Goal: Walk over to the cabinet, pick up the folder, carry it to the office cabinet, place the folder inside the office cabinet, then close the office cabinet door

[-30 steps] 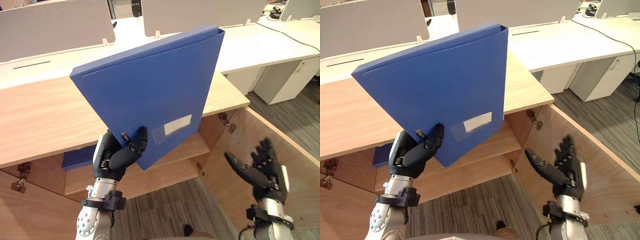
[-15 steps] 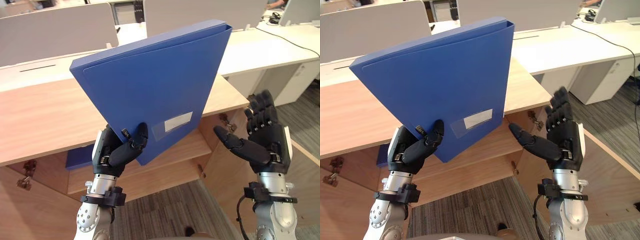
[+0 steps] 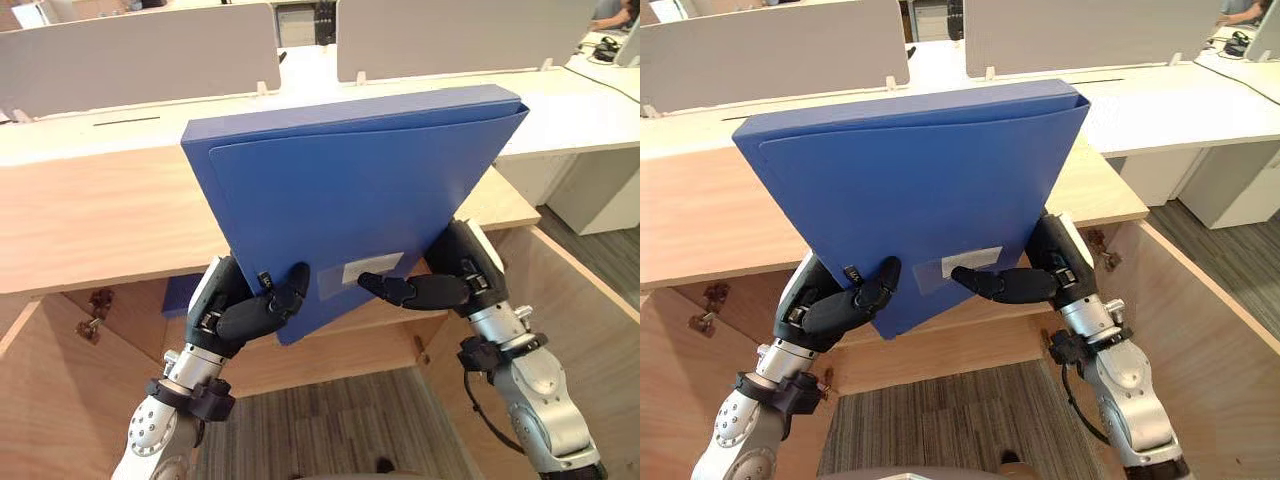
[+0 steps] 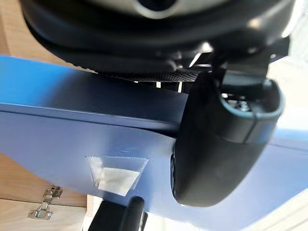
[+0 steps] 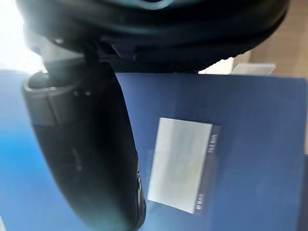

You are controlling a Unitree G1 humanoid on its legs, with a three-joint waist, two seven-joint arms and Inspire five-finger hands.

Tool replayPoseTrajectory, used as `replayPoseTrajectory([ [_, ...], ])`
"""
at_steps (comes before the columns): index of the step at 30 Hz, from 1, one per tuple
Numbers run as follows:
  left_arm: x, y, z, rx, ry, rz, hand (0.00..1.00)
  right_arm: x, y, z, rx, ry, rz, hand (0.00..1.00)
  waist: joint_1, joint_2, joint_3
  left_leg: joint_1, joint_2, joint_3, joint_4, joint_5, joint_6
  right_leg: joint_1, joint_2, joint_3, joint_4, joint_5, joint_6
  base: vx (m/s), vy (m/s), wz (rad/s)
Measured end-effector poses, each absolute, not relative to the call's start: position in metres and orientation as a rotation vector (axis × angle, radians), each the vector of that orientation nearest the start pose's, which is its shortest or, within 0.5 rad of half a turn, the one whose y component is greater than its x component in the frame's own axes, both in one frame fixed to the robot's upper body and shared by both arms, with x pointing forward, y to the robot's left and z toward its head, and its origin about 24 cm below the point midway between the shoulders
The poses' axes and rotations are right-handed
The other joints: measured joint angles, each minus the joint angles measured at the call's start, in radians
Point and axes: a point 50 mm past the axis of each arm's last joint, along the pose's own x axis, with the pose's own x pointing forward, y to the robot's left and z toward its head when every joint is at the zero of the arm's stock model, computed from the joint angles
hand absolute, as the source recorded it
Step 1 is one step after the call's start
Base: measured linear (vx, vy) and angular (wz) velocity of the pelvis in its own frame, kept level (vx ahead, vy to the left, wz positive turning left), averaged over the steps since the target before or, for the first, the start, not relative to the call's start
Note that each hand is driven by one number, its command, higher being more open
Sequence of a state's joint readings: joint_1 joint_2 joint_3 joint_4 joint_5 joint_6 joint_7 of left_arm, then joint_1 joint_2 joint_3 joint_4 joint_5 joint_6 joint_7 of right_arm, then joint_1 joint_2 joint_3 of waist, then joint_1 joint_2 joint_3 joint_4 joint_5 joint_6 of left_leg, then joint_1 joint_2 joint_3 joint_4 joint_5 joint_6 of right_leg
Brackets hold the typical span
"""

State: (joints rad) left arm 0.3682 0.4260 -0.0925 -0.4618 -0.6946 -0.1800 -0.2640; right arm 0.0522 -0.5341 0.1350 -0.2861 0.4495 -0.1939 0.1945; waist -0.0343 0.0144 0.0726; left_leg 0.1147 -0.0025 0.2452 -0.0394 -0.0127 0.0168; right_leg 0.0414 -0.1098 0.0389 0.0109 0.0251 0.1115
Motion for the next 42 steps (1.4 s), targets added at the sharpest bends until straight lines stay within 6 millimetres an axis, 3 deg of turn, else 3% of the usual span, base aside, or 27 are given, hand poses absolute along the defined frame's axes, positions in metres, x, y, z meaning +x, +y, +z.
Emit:
replayPoseTrajectory([
  [9, 0.176, 0.187, 0.098, -0.305, -0.211, -0.415, 0.00, 0.239, -0.177, 0.120, -0.069, -0.309, 0.482, 0.00, 0.013, -0.023, -0.014, 0.000, -0.007, -0.041, -0.048, 0.035, 0.001, 0.002, -0.005, -0.043, -0.010, 0.000, 0.000, -0.03, -0.025, 0.14],
  [10, 0.176, 0.188, 0.099, -0.293, -0.216, -0.406, 1.00, 0.239, -0.177, 0.120, -0.062, -0.309, 0.490, 0.00, 0.018, -0.025, -0.014, -0.001, -0.008, -0.043, -0.048, 0.035, 0.001, 0.003, -0.006, -0.045, -0.010, 0.000, 0.000, -0.02, -0.015, 0.09],
  [19, 0.174, 0.192, 0.100, -0.330, -0.377, -0.081, 1.00, 0.230, -0.140, 0.133, 0.106, -0.478, 0.435, 0.00, 0.036, -0.026, -0.015, -0.012, -0.011, -0.079, -0.053, 0.045, 0.002, 0.011, -0.012, -0.081, -0.014, -0.004, -0.006, -0.03, -0.022, 0.12],
  [22, 0.165, 0.216, 0.098, -0.291, -0.408, 0.157, 1.00, 0.232, -0.146, 0.135, 0.145, -0.505, 0.336, 0.00, 0.043, -0.026, -0.015, -0.017, -0.011, -0.101, -0.054, 0.050, 0.002, 0.015, -0.013, -0.104, -0.014, -0.008, -0.012, -0.03, -0.030, 0.22],
  [24, 0.147, 0.246, 0.090, -0.265, -0.398, 0.413, 1.00, 0.232, -0.154, 0.136, 0.165, -0.516, 0.259, 0.00, 0.046, -0.026, -0.015, -0.018, -0.010, -0.108, -0.054, 0.051, 0.000, 0.018, -0.013, -0.112, -0.014, -0.010, -0.014, -0.03, -0.035, 0.09],
  [25, 0.142, 0.251, 0.086, -0.257, -0.387, 0.467, 1.00, 0.232, -0.157, 0.136, 0.166, -0.516, 0.242, 0.00, 0.047, -0.026, -0.015, -0.018, -0.010, -0.111, -0.054, 0.051, 0.000, 0.019, -0.013, -0.115, -0.014, -0.011, -0.016, -0.02, -0.029, 0.15],
  [27, 0.128, 0.267, 0.070, -0.249, -0.313, 0.628, 1.00, 0.231, -0.167, 0.134, 0.159, -0.509, 0.183, 0.00, 0.050, -0.027, -0.015, -0.019, -0.011, -0.125, -0.054, 0.053, -0.001, 0.026, -0.014, -0.129, -0.014, -0.015, -0.018, -0.02, -0.028, 0.17],
  [33, 0.111, 0.269, 0.027, -0.230, -0.092, 0.670, 1.00, 0.231, -0.158, 0.130, 0.094, -0.489, 0.209, 0.00, 0.051, -0.034, -0.020, -0.032, -0.011, -0.140, -0.055, 0.058, -0.004, 0.020, -0.015, -0.146, -0.014, -0.018, -0.019, -0.03, -0.027, 0.08],
  [40, 0.091, 0.249, -0.082, -0.156, 0.492, 0.514, 1.00, 0.232, -0.112, 0.102, -0.071, -0.366, 0.458, 0.00, 0.045, -0.043, -0.014, -0.087, -0.005, -0.131, -0.048, 0.070, -0.008, -0.051, -0.012, -0.139, 0.009, -0.016, -0.019, -0.03, -0.016, -0.04],
  [42, 0.088, 0.247, -0.114, -0.155, 0.669, 0.505, 1.00, 0.242, -0.095, 0.096, -0.210, -0.358, 0.539, 0.00, 0.045, -0.045, 0.065, -0.159, 0.000, -0.116, 0.042, 0.040, -0.011, -0.110, -0.012, -0.116, 0.056, -0.019, -0.024, -0.09, -0.003, -0.17],
])
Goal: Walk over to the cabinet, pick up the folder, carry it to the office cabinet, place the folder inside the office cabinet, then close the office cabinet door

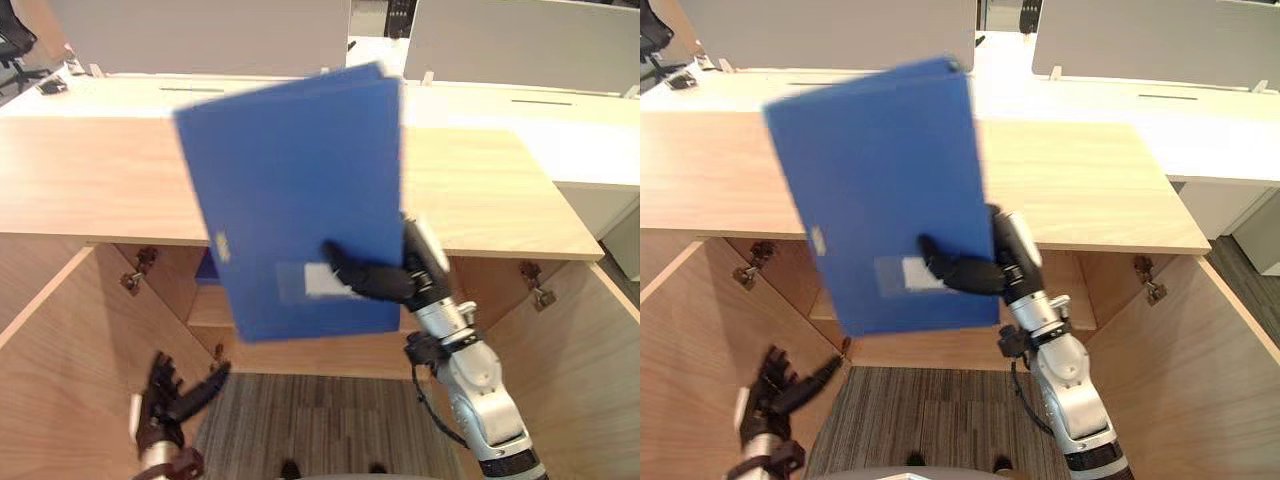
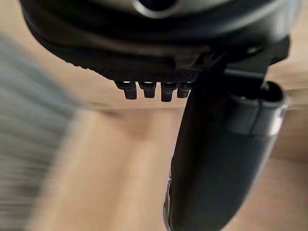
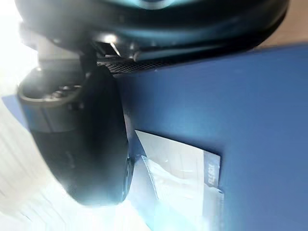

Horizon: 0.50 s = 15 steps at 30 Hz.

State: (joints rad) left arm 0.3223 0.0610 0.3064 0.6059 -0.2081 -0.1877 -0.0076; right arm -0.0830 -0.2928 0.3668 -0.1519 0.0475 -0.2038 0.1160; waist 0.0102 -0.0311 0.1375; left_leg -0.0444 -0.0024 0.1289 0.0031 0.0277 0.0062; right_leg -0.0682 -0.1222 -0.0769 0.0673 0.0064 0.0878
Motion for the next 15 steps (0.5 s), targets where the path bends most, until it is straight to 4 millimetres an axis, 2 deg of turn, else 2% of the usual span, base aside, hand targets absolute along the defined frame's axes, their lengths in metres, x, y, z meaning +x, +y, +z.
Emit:
replayPoseTrajectory([
  [2, 0.093, 0.244, -0.130, -0.139, 0.769, 0.492, 1.00, 0.253, -0.084, 0.091, -0.328, -0.357, 0.589, 0.00, -0.001, -0.004, 0.070, -0.122, 0.017, 0.005, 0.159, -0.057, 0.002, -0.084, 0.003, 0.009, 0.070, -0.009, -0.011, -0.16, -0.012, -0.09],
  [3, 0.098, 0.240, -0.135, -0.130, 0.805, 0.478, 1.00, 0.259, -0.081, 0.085, -0.411, -0.346, 0.602, 0.00, -0.001, 0.006, 0.114, -0.192, 0.029, 0.004, 0.241, -0.086, 0.004, -0.133, 0.009, 0.009, 0.106, -0.016, -0.013, -0.21, -0.011, -0.03],
  [5, 0.104, 0.235, -0.138, -0.111, 0.830, 0.445, 1.00, 0.265, -0.081, 0.074, -0.507, -0.310, 0.606, 0.00, 0.003, 0.029, 0.181, -0.263, 0.041, 0.000, 0.315, -0.111, 0.004, -0.188, 0.014, 0.006, 0.153, -0.026, -0.014, -0.20, 0.011, 0.06],
  [6, 0.110, 0.234, -0.136, -0.112, 0.813, 0.441, 1.00, 0.268, -0.085, 0.067, -0.556, -0.284, 0.605, 0.00, 0.004, 0.042, 0.219, -0.309, 0.044, -0.005, 0.354, -0.125, 0.000, -0.235, 0.012, 0.003, 0.199, -0.039, -0.013, -0.17, 0.022, 0.10],
  [7, 0.115, 0.234, -0.135, -0.108, 0.800, 0.441, 1.00, 0.269, -0.087, 0.064, -0.576, -0.273, 0.602, 0.00, 0.006, 0.050, 0.233, -0.334, 0.045, -0.008, 0.372, -0.128, 0.001, -0.260, 0.011, 0.003, 0.222, -0.046, -0.012, -0.16, 0.019, 0.09],
  [9, 0.135, 0.235, -0.128, -0.072, 0.759, 0.397, 1.00, 0.276, -0.090, 0.062, -0.607, -0.248, 0.583, 0.00, 0.006, 0.075, 0.291, -0.422, 0.049, -0.010, 0.440, -0.137, 0.001, -0.359, 0.006, 0.008, 0.311, -0.069, -0.013, -0.13, 0.007, 0.00],
  [12, 0.156, 0.227, -0.121, -0.070, 0.709, 0.356, 1.00, 0.284, -0.089, 0.067, -0.545, -0.247, 0.538, 0.00, 0.007, 0.094, 0.311, -0.534, 0.057, -0.012, 0.526, -0.156, 0.008, -0.482, 0.002, 0.016, 0.419, -0.103, -0.014, -0.12, 0.001, -0.03],
  [13, 0.169, 0.225, -0.114, -0.071, 0.661, 0.351, 1.00, 0.290, -0.087, 0.077, -0.428, -0.259, 0.492, 0.00, 0.015, 0.098, 0.313, -0.610, 0.064, -0.012, 0.588, -0.180, -0.001, -0.567, -0.003, 0.021, 0.501, -0.132, -0.017, -0.15, -0.012, 0.00],
  [15, 0.187, 0.222, -0.101, -0.087, 0.578, 0.350, 1.00, 0.301, -0.081, 0.100, -0.190, -0.304, 0.412, 0.00, 0.027, 0.098, 0.319, -0.710, 0.078, -0.017, 0.682, -0.209, -0.003, -0.671, -0.003, 0.020, 0.606, -0.172, -0.025, -0.14, -0.035, 0.05],
])
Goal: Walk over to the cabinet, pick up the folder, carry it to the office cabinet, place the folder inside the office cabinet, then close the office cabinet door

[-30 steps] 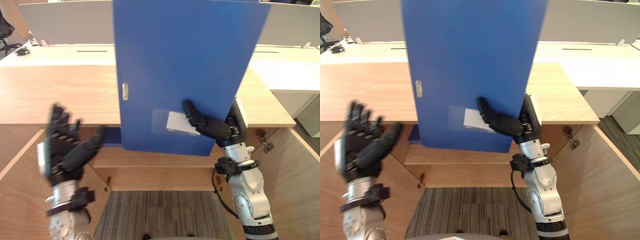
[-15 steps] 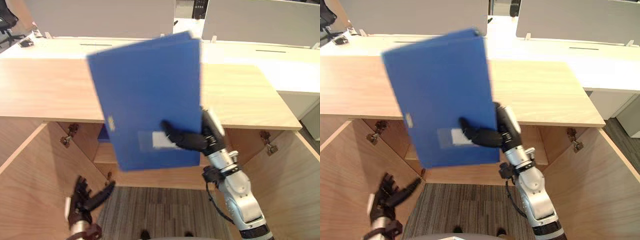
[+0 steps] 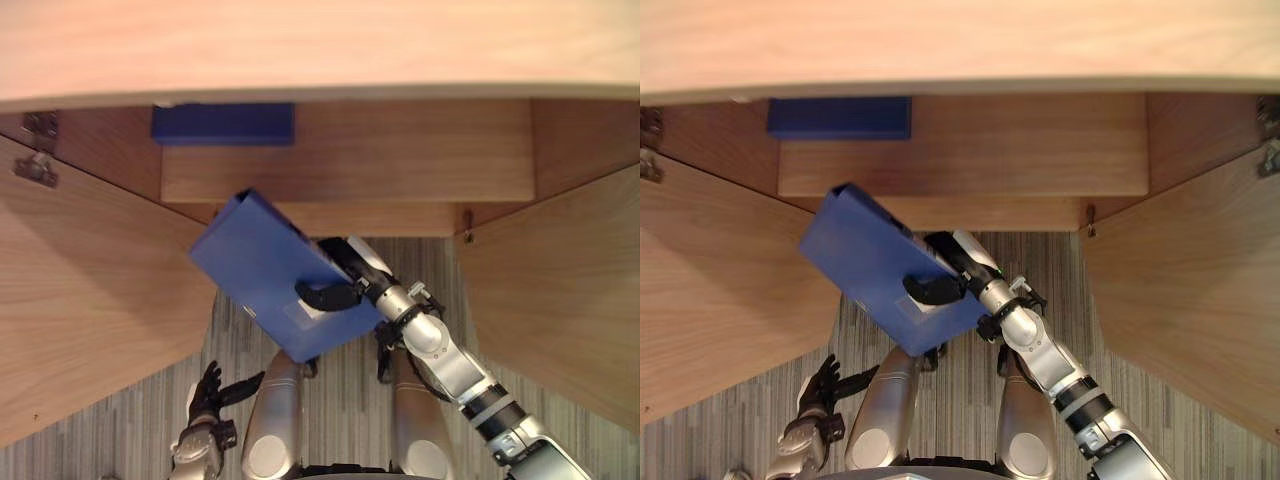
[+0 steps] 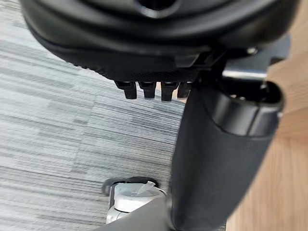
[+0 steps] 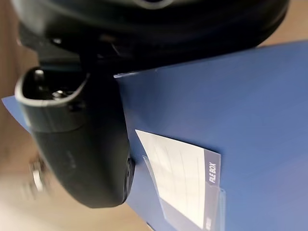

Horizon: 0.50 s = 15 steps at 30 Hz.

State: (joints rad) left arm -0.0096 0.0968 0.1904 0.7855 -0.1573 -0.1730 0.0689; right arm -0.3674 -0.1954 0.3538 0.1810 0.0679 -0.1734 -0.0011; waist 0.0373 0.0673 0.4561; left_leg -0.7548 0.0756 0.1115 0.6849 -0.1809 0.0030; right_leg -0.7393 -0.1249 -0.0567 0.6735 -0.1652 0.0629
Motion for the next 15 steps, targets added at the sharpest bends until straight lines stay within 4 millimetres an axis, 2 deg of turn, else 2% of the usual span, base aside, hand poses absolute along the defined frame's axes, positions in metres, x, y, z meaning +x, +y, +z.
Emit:
replayPoseTrajectory([
  [1, 0.195, 0.221, -0.094, -0.090, 0.535, 0.345, 1.00, 0.308, -0.080, 0.117, -0.073, -0.347, 0.364, 0.00, 0.003, 0.006, 0.005, -0.052, 0.004, -0.011, 0.053, -0.016, -0.003, -0.051, -0.001, -0.004, 0.057, -0.024, -0.004, -0.12, -0.052, 0.11],
  [3, 0.203, 0.219, -0.086, -0.102, 0.492, 0.340, 1.00, 0.317, -0.081, 0.137, 0.045, -0.394, 0.314, 0.00, 0.011, 0.010, 0.010, -0.105, 0.009, -0.017, 0.102, -0.028, -0.005, -0.104, -0.003, -0.004, 0.113, -0.045, -0.008, -0.12, -0.069, 0.13],
  [4, 0.213, 0.214, -0.076, -0.128, 0.430, 0.340, 1.00, 0.327, -0.090, 0.169, 0.203, -0.478, 0.230, 0.00, 0.032, 0.010, 0.013, -0.181, 0.013, -0.021, 0.164, -0.041, -0.009, -0.182, -0.007, -0.004, 0.187, -0.070, -0.014, -0.09, -0.082, 0.12],
  [6, 0.219, 0.211, -0.069, -0.152, 0.394, 0.344, 1.00, 0.333, -0.098, 0.190, 0.290, -0.537, 0.178, 0.00, 0.039, 0.010, 0.021, -0.224, 0.014, -0.027, 0.201, -0.049, -0.011, -0.226, -0.010, -0.005, 0.230, -0.084, -0.017, -0.06, -0.074, 0.10],
  [9, 0.229, 0.207, -0.055, -0.188, 0.315, 0.344, 1.00, 0.340, -0.122, 0.232, 0.519, -0.656, 0.041, 0.00, 0.053, 0.011, 0.027, -0.320, 0.023, -0.043, 0.288, -0.066, -0.015, -0.317, -0.011, -0.009, 0.318, -0.113, -0.025, -0.05, -0.107, 0.04],
  [12, 0.233, 0.207, -0.047, -0.207, 0.276, 0.345, 1.00, 0.343, -0.141, 0.247, 0.706, -0.684, -0.061, 0.00, 0.060, 0.011, 0.027, -0.355, 0.034, -0.046, 0.335, -0.081, -0.019, -0.350, -0.010, -0.010, 0.365, -0.133, -0.027, -0.02, -0.092, 0.00],
  [15, 0.239, 0.203, -0.039, -0.223, 0.235, 0.352, 1.00, 0.346, -0.154, 0.254, 0.834, -0.693, -0.141, 0.00, 0.061, 0.011, 0.027, -0.361, 0.035, -0.045, 0.341, -0.086, -0.026, -0.359, -0.010, -0.008, 0.376, -0.139, -0.028, -0.04, -0.066, 0.00],
])
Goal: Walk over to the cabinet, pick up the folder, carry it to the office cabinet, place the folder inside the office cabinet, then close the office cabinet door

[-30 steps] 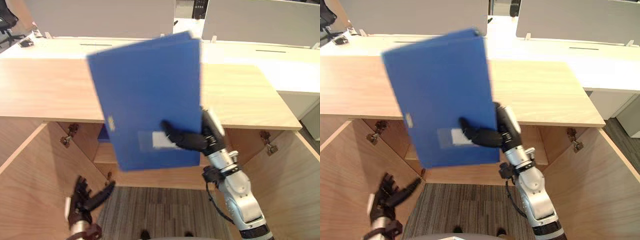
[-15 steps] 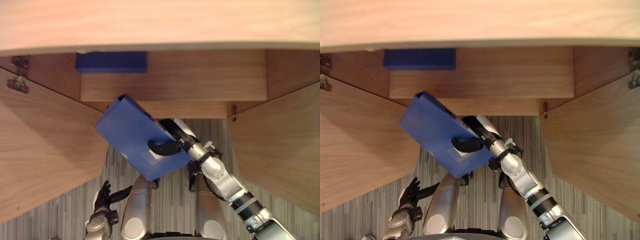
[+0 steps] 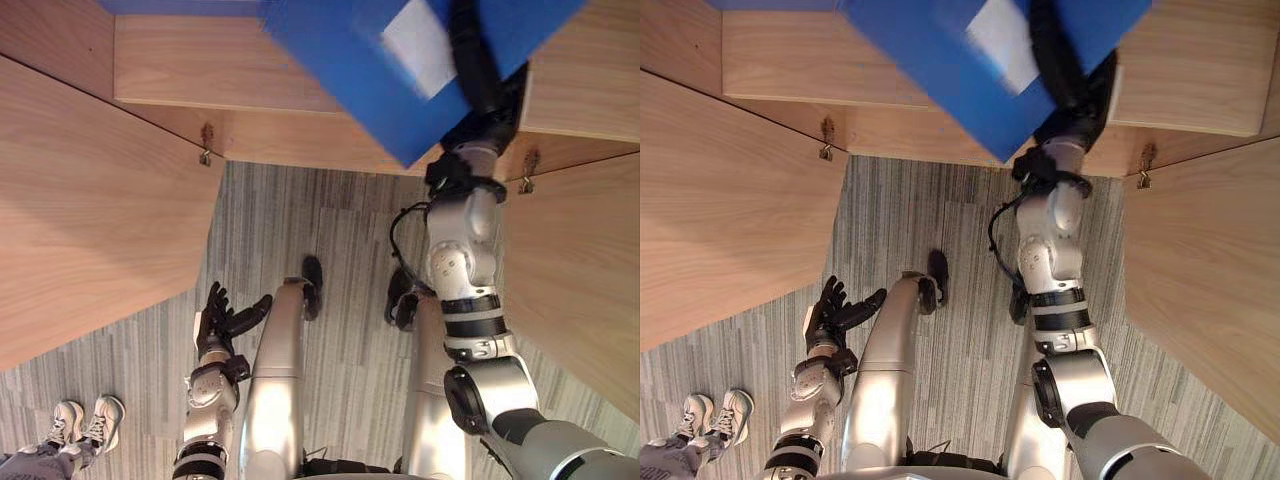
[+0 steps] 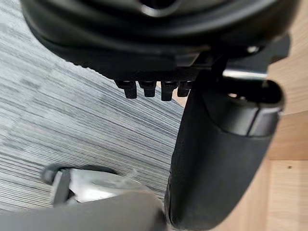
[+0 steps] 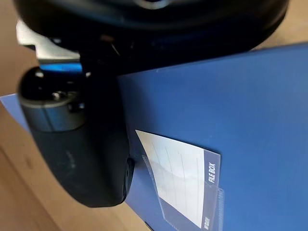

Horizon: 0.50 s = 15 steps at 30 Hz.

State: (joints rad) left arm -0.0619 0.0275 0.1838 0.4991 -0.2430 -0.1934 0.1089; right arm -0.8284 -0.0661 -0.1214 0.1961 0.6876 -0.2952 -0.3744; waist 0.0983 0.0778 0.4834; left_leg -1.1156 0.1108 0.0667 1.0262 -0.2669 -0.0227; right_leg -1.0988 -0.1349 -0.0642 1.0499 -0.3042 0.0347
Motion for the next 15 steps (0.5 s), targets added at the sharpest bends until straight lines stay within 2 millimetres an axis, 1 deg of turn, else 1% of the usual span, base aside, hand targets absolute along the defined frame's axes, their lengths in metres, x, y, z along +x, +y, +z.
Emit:
replayPoseTrajectory([
  [1, 0.241, 0.201, -0.038, -0.232, 0.228, 0.352, 1.00, 0.347, -0.155, 0.255, 0.860, -0.695, -0.153, 1.00, 0.000, 0.000, 0.000, -0.002, 0.001, 0.000, 0.000, -0.001, -0.002, -0.002, 0.000, -0.001, 0.001, -0.001, -0.001, -0.05, -0.064, 0.00],
  [3, 0.245, 0.194, -0.032, -0.244, 0.202, 0.340, 1.00, 0.353, -0.163, 0.257, 0.964, -0.672, -0.213, 1.00, 0.002, 0.000, 0.000, -0.005, 0.002, -0.004, 0.000, -0.002, -0.004, -0.004, 0.000, -0.006, 0.004, -0.004, -0.006, -0.05, -0.081, 0.03],
  [6, 0.249, 0.186, -0.029, -0.263, 0.188, 0.323, 1.00, 0.360, -0.171, 0.261, 1.080, -0.637, -0.265, 1.00, 0.006, 0.000, 0.000, -0.010, 0.002, -0.011, 0.000, -0.001, -0.004, -0.004, -0.001, -0.015, 0.006, -0.007, -0.011, -0.02, -0.069, 0.05],
  [9, 0.252, 0.182, -0.026, -0.258, 0.180, 0.299, 1.00, 0.363, -0.175, 0.276, 1.179, -0.652, -0.243, 1.00, 0.009, 0.000, 0.000, -0.016, 0.002, -0.026, -0.003, 0.004, -0.003, -0.005, -0.001, -0.031, 0.006, -0.013, -0.020, -0.01, -0.068, 0.07],
  [11, 0.252, 0.180, -0.026, -0.259, 0.180, 0.294, 1.00, 0.370, -0.174, 0.287, 1.136, -0.646, -0.215, 1.00, 0.011, 0.000, 0.000, -0.016, 0.002, -0.029, -0.009, 0.006, -0.007, -0.005, -0.001, -0.035, 0.004, -0.014, -0.023, -0.01, -0.077, 0.04],
  [12, 0.252, 0.180, -0.026, -0.261, 0.180, 0.293, 1.00, 0.372, -0.174, 0.289, 1.117, -0.643, -0.204, 1.00, 0.011, 0.000, 0.000, -0.016, 0.002, -0.030, -0.011, 0.007, -0.008, -0.005, -0.001, -0.037, 0.003, -0.015, -0.023, -0.02, -0.072, 0.04],
  [13, 0.252, 0.180, -0.026, -0.271, 0.181, 0.293, 1.00, 0.373, -0.172, 0.296, 1.076, -0.643, -0.167, 1.00, 0.011, 0.000, 0.000, -0.017, 0.002, -0.033, -0.015, 0.009, -0.010, -0.005, -0.001, -0.040, 0.000, -0.015, -0.024, -0.02, -0.055, 0.03],
  [15, 0.252, 0.180, -0.026, -0.268, 0.183, 0.289, 1.00, 0.376, -0.167, 0.301, 1.033, -0.631, -0.127, 1.00, 0.011, 0.000, -0.001, -0.016, 0.002, -0.035, -0.019, 0.011, -0.013, -0.004, -0.001, -0.043, -0.003, -0.015, -0.024, -0.02, -0.049, 0.03],
])
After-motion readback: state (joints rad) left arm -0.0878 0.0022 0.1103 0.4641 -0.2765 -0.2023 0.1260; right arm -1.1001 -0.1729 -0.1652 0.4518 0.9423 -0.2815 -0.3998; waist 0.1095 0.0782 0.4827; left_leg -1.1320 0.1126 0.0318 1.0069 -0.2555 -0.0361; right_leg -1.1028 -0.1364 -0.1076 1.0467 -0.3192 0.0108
